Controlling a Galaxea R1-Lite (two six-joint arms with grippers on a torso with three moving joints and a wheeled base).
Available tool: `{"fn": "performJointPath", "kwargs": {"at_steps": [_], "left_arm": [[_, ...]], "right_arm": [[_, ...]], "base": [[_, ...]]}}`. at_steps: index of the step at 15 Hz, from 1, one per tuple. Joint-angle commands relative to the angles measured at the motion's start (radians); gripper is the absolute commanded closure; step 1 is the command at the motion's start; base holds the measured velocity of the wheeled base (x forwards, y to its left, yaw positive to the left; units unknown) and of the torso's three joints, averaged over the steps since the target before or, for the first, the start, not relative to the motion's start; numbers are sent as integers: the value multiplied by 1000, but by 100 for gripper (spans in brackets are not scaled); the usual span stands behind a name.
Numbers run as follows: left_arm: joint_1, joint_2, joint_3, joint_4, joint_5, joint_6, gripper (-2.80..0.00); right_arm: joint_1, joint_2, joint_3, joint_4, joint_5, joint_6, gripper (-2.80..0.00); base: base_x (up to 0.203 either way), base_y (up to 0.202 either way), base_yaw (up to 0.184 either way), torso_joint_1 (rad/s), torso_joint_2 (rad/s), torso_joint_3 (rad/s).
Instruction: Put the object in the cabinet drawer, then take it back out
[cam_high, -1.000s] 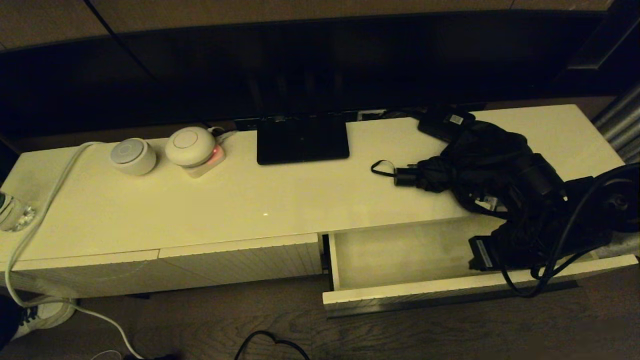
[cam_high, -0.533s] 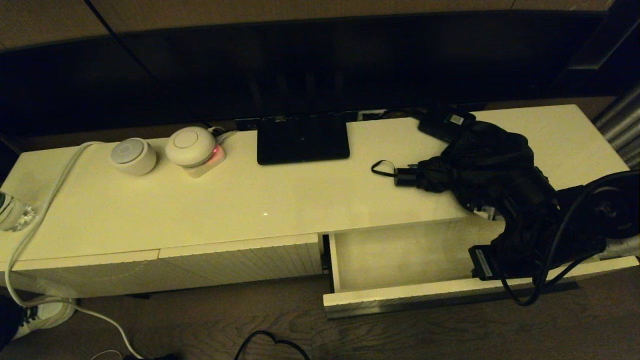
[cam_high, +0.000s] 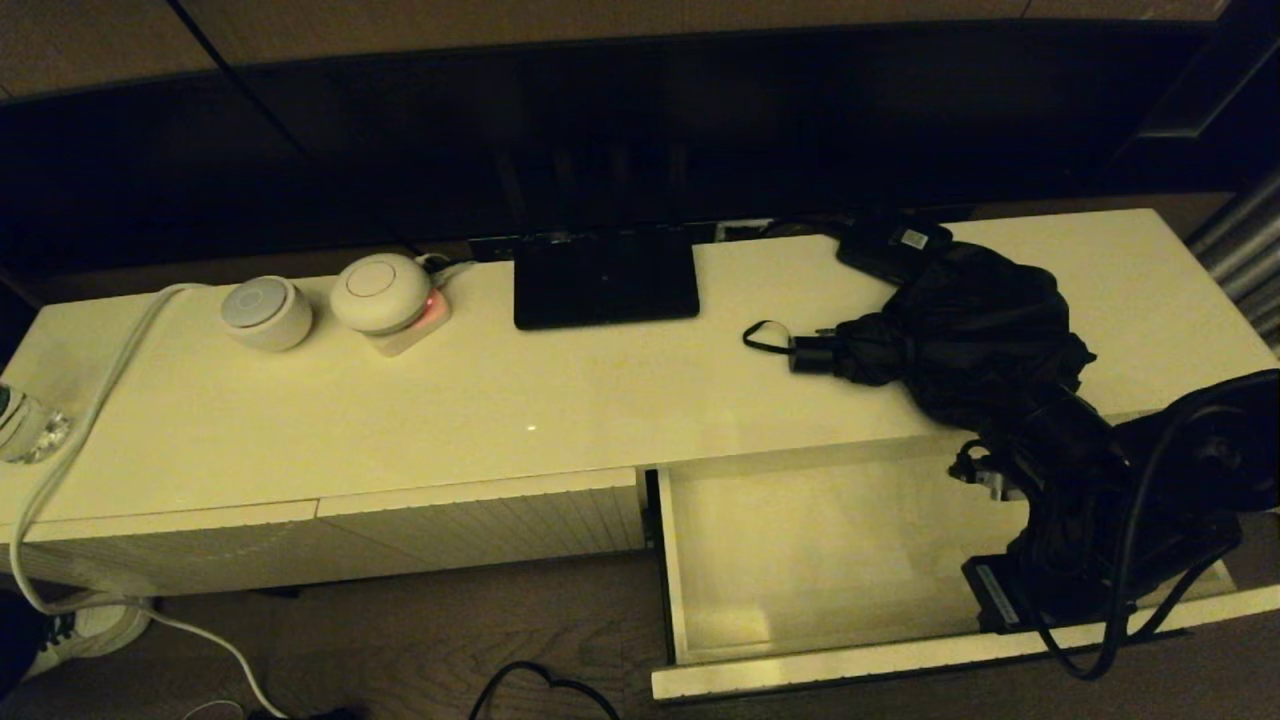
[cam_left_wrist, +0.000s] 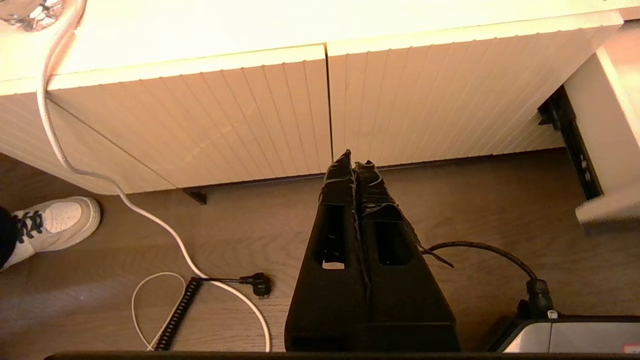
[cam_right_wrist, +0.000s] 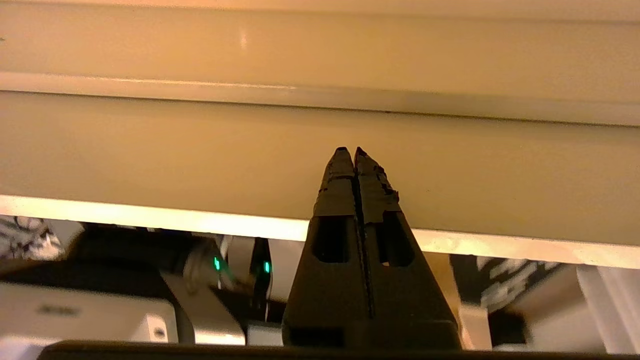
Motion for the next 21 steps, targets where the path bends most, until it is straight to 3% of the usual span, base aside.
{"fn": "performJointPath", "kwargs": {"at_steps": [1,5,10,12,14,17,19,21], "left_arm": [[1,0,3,0,1,0,0],[1,0,3,0,1,0,0],[1,0,3,0,1,0,0],[1,0,3,0,1,0,0],[1,0,3,0,1,0,0],[1,0,3,0,1,0,0],[1,0,3,0,1,0,0],[1,0,3,0,1,0,0]], "right_arm": [[15,-20,42,18,2,10,0],[34,-28,57,67,0,11,0],[32,-123,-5,19,-29,6,0],[30,-233,-49,23,-68,-73,0],[28,-364,-80,54,-84,-312,0],[27,-470,-87,103,-100,-773,0],[27,-479,-85,106,-146,-1005,0],[28,-462,-95,89,-179,-1182,0]], "base": [[0,0,0,0,0,0],[0,0,0,0,0,0],[0,0,0,0,0,0],[0,0,0,0,0,0],[0,0,0,0,0,0],[0,0,0,0,0,0],[0,0,0,0,0,0],[0,0,0,0,0,0]]}}
